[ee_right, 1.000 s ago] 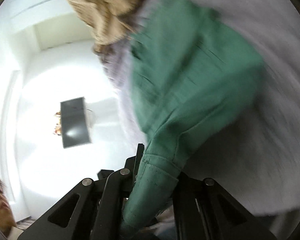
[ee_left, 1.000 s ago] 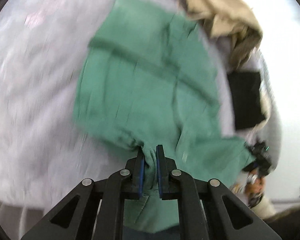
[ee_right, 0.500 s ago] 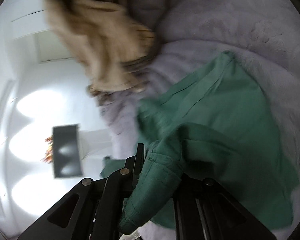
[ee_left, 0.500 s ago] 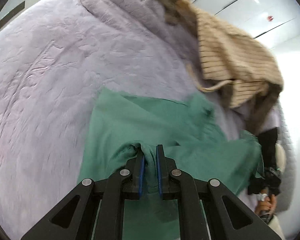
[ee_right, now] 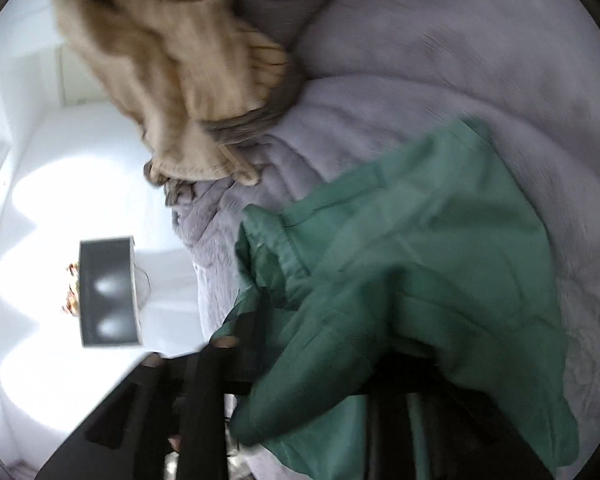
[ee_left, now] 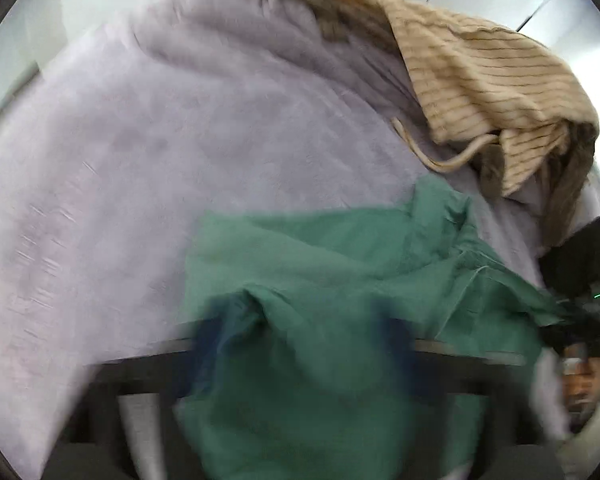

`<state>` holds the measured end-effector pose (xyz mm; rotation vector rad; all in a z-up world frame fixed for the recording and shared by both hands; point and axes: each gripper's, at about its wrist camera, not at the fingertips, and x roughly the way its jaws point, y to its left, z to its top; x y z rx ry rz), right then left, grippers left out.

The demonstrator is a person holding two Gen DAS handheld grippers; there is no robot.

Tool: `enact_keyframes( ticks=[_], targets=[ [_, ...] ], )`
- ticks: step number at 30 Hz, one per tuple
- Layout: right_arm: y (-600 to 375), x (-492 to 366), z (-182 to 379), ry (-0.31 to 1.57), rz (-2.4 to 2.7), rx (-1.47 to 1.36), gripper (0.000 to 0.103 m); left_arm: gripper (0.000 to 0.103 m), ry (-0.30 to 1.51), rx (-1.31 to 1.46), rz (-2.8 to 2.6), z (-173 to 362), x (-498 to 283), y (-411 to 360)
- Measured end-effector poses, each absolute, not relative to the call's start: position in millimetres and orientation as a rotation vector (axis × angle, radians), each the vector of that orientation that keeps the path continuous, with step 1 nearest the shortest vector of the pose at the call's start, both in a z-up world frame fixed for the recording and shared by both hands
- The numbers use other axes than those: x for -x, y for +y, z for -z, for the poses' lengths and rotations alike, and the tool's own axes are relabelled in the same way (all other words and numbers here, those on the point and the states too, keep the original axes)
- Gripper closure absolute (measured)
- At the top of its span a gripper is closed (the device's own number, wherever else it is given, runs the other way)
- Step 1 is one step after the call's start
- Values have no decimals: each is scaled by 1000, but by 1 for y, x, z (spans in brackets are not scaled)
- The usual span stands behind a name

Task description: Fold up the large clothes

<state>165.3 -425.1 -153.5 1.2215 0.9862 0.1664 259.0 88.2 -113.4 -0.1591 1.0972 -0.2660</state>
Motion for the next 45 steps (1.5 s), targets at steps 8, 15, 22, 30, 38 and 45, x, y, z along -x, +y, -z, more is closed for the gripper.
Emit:
enact_keyframes(
  ticks=[8,15,22,30,38,45],
  targets=[
    [-436,-153,109,989,49,-874,28,0,1080,-7,276,108,-255,78],
    [-433,-156,149,1113,125,-791,30,0,1141,14,301,141,-293,60],
    [-412,-166,165,1200,161,-647,86,80,1196,47,292,166,-332,44],
    [-393,-176,125,1101,120,-474,97,89,1130,112,278,151,-322,82],
    [-425,-166,177,1143,286,-601,81,79,1116,71,156,174,-327,81],
    [-432,-117,130,1091,337,-620,53,40,1058,40,124,132,-293,113]
  ],
)
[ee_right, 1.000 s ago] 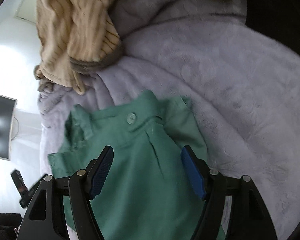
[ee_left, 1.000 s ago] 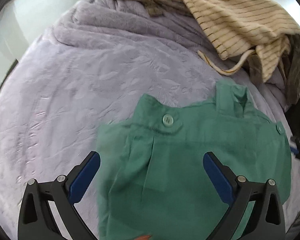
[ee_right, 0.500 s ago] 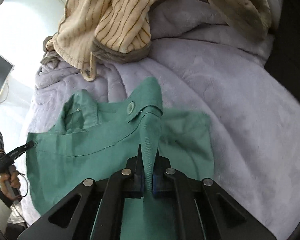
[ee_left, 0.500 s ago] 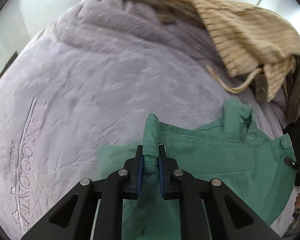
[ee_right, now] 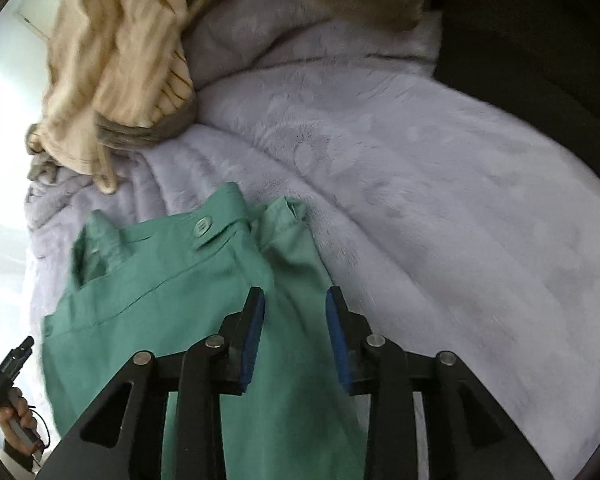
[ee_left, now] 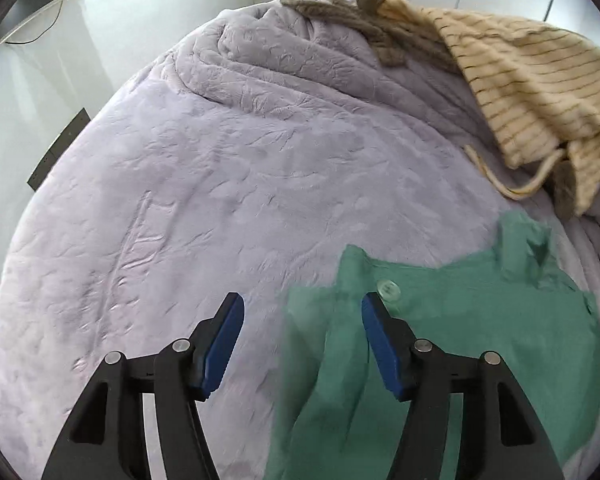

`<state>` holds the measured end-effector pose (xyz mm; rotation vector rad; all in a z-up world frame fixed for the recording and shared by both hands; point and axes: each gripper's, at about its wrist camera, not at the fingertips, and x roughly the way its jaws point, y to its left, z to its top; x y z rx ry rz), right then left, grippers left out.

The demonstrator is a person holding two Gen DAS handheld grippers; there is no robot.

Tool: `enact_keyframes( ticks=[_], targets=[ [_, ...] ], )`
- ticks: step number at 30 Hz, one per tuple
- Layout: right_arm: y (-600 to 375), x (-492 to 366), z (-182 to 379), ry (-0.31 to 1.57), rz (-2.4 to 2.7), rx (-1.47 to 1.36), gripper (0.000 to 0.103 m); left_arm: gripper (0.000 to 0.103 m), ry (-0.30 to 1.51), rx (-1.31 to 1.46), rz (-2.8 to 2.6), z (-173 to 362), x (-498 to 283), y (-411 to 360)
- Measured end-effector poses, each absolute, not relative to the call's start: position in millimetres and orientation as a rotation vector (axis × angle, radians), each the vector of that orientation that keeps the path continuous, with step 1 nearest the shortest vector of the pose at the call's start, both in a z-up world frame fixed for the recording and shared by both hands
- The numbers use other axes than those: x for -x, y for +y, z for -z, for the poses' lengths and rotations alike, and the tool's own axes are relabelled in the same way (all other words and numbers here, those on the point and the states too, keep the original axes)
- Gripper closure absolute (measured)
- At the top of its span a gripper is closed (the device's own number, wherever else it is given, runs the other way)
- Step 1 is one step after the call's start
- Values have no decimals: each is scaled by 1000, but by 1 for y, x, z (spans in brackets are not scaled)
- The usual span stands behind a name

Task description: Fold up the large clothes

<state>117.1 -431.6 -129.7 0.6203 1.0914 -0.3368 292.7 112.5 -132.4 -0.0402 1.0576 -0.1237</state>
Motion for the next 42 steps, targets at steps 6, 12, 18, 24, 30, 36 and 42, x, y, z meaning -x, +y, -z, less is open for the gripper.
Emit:
enact_keyframes(
  ticks=[6,12,18,24,30,36,42],
  targets=[
    [-416,-19,119,1062,325,-824,39,19,1133,97,176,131,-224,131],
    [-395,25,166,1052,277,-1112,40,19,1232,156,149,167,-173,137],
    [-387,-7,167,1136,310,-927,98,19,1239,42,59,199,-163,129],
    [-397,1,182,1177,340,-931,98,19,1204,-33,68,204,-158,129],
    [-401,21,161,1160,426,-921,96,19,1193,-94,-71,190,-145,165],
    [-377,21,107,1061,365,-716,95,19,1169,-53,-110,167,-128,182],
    [-319,-24,102,1116,169,-592,94,19,1113,-11,7,151,-142,141]
  ],
)
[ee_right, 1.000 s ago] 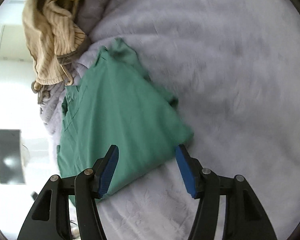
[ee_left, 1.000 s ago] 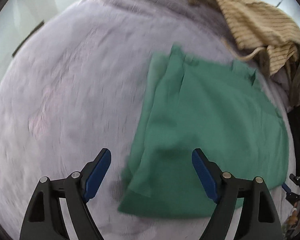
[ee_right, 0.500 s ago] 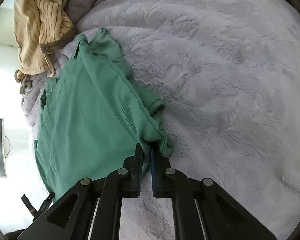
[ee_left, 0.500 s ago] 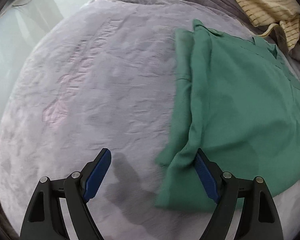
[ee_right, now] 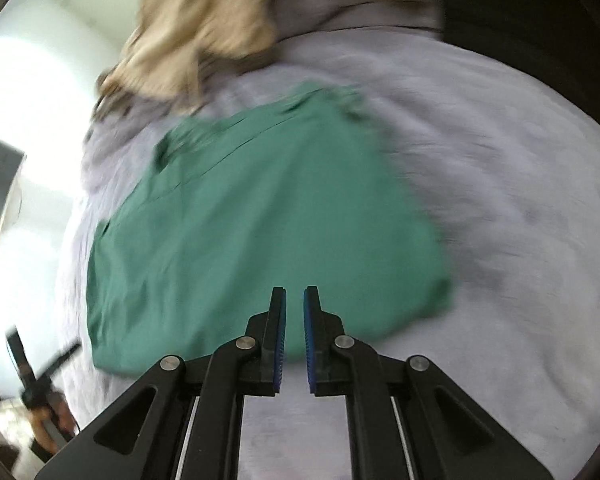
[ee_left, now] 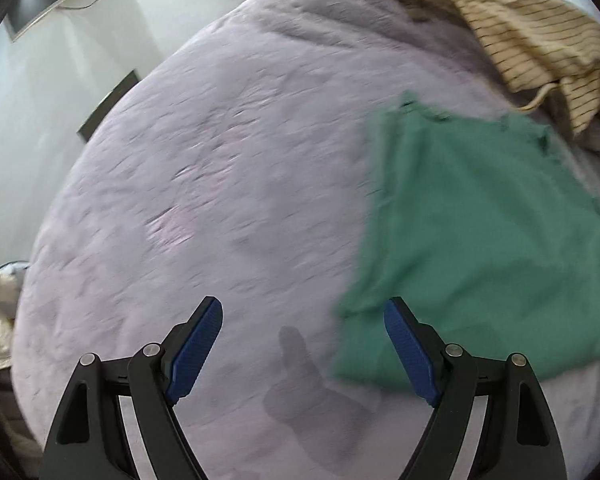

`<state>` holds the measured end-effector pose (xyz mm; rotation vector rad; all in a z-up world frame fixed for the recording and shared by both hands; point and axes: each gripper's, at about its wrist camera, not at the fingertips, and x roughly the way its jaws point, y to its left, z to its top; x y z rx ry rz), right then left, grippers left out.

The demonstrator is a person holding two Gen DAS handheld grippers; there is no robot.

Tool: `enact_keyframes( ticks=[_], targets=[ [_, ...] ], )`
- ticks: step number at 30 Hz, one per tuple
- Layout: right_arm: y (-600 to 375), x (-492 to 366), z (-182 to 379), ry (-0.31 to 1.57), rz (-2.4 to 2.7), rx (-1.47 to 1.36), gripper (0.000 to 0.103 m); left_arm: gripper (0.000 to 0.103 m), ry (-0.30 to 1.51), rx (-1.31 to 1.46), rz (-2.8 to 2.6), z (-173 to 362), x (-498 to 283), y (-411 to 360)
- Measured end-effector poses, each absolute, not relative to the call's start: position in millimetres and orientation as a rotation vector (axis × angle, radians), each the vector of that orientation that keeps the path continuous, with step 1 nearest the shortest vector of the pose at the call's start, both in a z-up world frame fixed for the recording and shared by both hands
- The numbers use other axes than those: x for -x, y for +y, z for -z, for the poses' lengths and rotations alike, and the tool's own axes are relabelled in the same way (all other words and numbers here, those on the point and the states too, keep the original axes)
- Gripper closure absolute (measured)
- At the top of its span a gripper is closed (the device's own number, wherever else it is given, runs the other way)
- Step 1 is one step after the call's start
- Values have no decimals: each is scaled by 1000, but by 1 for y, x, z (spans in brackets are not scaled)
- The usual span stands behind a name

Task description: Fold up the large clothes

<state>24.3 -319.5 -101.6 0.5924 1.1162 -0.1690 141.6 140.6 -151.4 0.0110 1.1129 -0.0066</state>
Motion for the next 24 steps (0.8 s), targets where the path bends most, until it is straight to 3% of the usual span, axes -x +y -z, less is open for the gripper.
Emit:
enact_keyframes(
  ticks=[6,10,13,19,20,23,24],
  targets=[
    [-286,-38,136,1202,196,-482,92,19,1118,-17,-22,178,-180,130],
    [-327,-24,151,1196,395,-477,92,19,1165,53,-7,204,-189,144],
    [-363,-3,162,1179,431,-627,93,19,1170,61,4,206,-188,146],
    [-350,12,135,1204,391,-614,91,19,1196,-4,4,195,-180,134],
    [-346,14,131,1201,372,-624,85,19,1201,-7,8,191,-175,133],
    [-322,20,122,1223,318,-642,51,19,1226,1,27,183,-162,132],
    [-312,21,120,1229,300,-646,48,19,1236,1,40,180,-156,130]
  ],
)
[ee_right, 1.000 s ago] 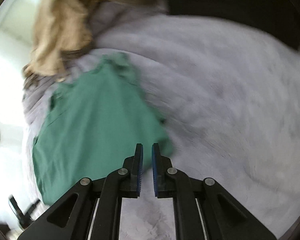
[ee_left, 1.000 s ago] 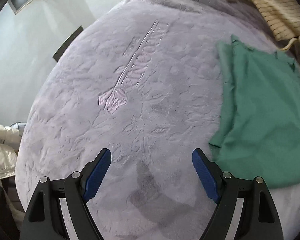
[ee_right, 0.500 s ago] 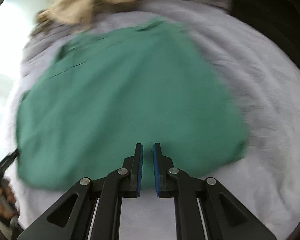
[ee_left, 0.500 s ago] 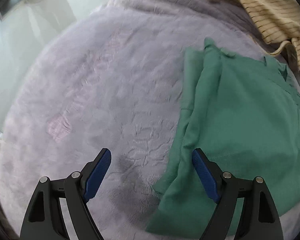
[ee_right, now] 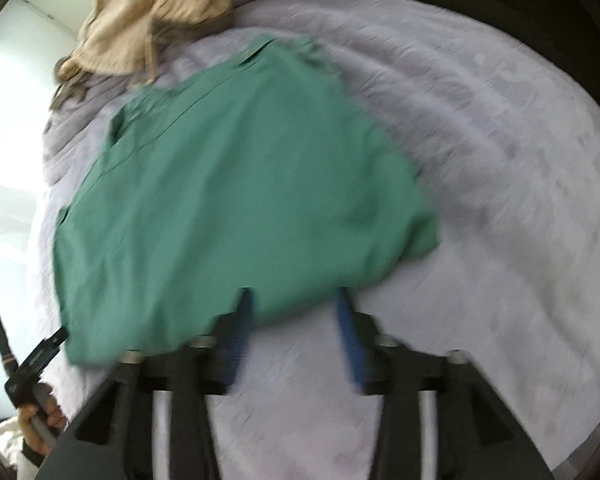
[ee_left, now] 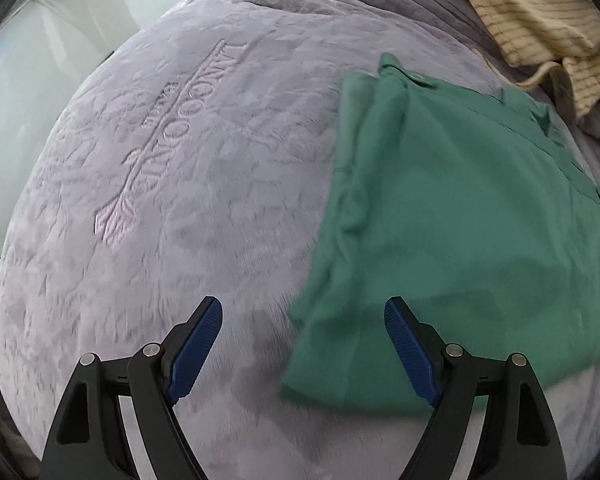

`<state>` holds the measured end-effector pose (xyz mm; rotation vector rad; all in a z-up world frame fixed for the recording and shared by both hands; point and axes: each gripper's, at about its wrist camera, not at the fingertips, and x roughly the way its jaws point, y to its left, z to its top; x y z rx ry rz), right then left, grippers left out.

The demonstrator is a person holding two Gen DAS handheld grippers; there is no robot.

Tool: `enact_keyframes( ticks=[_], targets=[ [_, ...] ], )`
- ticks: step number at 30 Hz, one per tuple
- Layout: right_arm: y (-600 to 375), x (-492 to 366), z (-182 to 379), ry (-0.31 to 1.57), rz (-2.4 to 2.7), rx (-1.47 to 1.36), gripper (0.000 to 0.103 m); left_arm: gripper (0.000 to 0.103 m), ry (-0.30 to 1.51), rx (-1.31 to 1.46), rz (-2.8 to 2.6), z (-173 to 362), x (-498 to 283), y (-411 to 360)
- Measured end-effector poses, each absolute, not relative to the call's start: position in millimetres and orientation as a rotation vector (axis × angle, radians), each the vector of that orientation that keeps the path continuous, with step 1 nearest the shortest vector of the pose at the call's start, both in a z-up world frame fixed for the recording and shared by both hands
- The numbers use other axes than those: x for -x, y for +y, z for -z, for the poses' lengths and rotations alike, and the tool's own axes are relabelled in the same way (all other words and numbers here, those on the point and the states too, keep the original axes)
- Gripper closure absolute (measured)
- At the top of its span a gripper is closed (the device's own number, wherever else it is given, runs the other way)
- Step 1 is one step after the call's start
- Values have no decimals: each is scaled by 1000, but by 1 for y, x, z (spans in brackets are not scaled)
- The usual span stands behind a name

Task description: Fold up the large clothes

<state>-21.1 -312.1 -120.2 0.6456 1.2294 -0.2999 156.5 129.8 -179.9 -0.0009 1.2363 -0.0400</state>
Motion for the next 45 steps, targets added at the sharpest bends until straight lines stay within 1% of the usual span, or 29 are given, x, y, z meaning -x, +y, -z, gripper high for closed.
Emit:
enact_keyframes(
  ticks=[7,8,9,10,11,18,39,40,41,42,45],
  targets=[
    [-253,28,129,1318,196,-689,48,19,1280,-39,72,170,-124,120],
    [-249,30,131,1328,189,-692,46,19,1286,-48,73,170,-119,119],
    [-242,33,133,1341,183,-691,42,19,1289,-51,75,169,-113,119],
    [-237,31,135,1353,181,-684,39,19,1295,-54,84,169,-109,119],
    [-230,33,136,1365,175,-675,38,19,1301,-57,90,169,-105,118],
    [-201,29,143,1408,121,-662,38,19,1334,-65,124,173,-90,119],
    [-140,-8,156,1450,25,-668,36,18,1366,-63,157,182,-88,140],
    [-137,-10,157,1453,20,-673,36,18,1364,-66,157,183,-89,141],
    [-135,-11,158,1454,16,-676,36,3,1361,-70,156,184,-90,142],
    [-132,-13,159,1454,9,-677,35,0,1361,-72,152,185,-91,143],
    [-124,-18,160,1457,-21,-662,33,0,1351,-70,165,180,-92,146]
  ],
)
